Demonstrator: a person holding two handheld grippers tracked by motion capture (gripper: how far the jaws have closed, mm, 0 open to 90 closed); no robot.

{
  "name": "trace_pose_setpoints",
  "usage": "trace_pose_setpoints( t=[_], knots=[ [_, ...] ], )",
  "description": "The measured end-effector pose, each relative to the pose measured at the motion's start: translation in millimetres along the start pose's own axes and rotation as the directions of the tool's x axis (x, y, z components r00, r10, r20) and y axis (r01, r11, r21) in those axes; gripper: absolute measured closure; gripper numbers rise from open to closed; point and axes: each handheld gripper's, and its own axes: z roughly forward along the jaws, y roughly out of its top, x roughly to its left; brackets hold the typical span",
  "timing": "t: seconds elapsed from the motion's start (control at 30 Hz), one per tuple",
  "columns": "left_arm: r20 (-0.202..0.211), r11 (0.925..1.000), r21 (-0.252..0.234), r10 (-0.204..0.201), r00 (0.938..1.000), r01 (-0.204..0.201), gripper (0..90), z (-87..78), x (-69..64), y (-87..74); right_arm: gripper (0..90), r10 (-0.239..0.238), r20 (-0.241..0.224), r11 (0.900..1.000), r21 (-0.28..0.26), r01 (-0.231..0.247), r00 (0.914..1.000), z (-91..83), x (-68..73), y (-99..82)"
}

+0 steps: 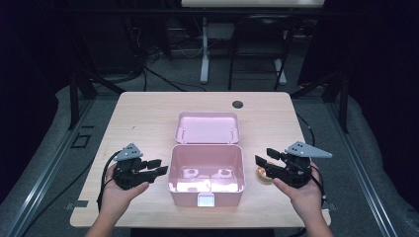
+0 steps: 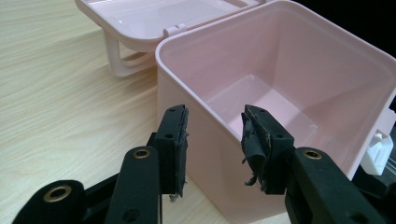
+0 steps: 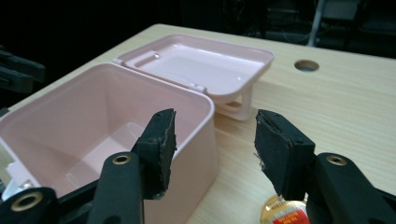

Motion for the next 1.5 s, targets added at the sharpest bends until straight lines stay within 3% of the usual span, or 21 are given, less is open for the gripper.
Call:
trace_pose_setpoints(
  t=[0.17,0.27,0.37,0.47,0.57,0.73,0.83,0.97,1.17,1.23,1.5],
  knots=[
    [-0.006,1.0,-0.003,0.002,1.0,-0.002,60.1,-2.4,1.2,0.2,45.0,0.004,0.03,0.9967,0.081,-0.007,0.9995,4.0,-10.3,1.2],
    [-0.009,1.0,-0.007,-0.003,1.0,0.003,60.1,-4.5,3.0,0.0,40.0,-0.026,0.065,0.9916,0.128,0.018,0.9975,8.6,-17.5,1.2],
    [-0.009,1.0,-0.008,-0.003,1.0,0.003,60.1,-5.3,3.4,-0.3,36.4,-0.059,0.088,0.9805,0.192,0.042,0.9944,14.3,-24.4,1.8],
    [-0.007,0.9999,-0.009,-0.004,1.0,0.004,60.1,-5.5,3.1,-0.2,33.3,-0.072,0.101,0.9711,0.234,0.046,0.9923,19.2,-29.7,1.5],
    [-0.004,0.9999,-0.01,-0.002,1.0,0.002,60.1,-5.7,2.9,0.2,31.6,-0.065,0.097,0.9554,0.293,0.034,0.9931,24.4,-34.1,1.4],
    [0.004,0.9997,-0.022,-0.007,1.0,0.007,60.1,-7.3,3.1,1.2,28.4,-0.07,0.102,0.941,0.337,0.032,0.9923,30.1,-36.2,2.6],
    [0.014,0.9998,-0.018,-0.005,0.9999,0.005,60.1,-7.7,3.5,1.9,26.2,-0.079,0.093,0.9223,0.385,0.037,0.9925,34.5,-37.1,3.2],
    [0.025,0.9998,-0.021,-0.007,0.9997,0.007,60.1,-7.0,4.6,1.1,25.3,-0.091,0.1,0.8894,0.456,0.036,0.9908,43.6,-38.2,6.2],
    [0.027,0.9997,-0.022,-0.004,0.9996,0.005,60.1,-9.2,6.4,0.2,25.3,-0.099,0.116,0.8538,0.52,0.025,0.9882,53.6,-41.7,11.2],
    [0.023,0.9997,-0.026,-0.003,0.9997,0.004,60.1,-9.6,7.4,-0.6,25.3,-0.109,0.118,0.8364,0.547,0.027,0.987,56.7,-41.7,12.2],
    [0.005,0.9992,-0.033,-0.024,0.9997,0.024,59.8,-12.1,11.9,-1.5,25.3,-0.111,0.138,0.7926,0.61,0.004,0.9843,68.1,-44.8,11.8]
  ],
)
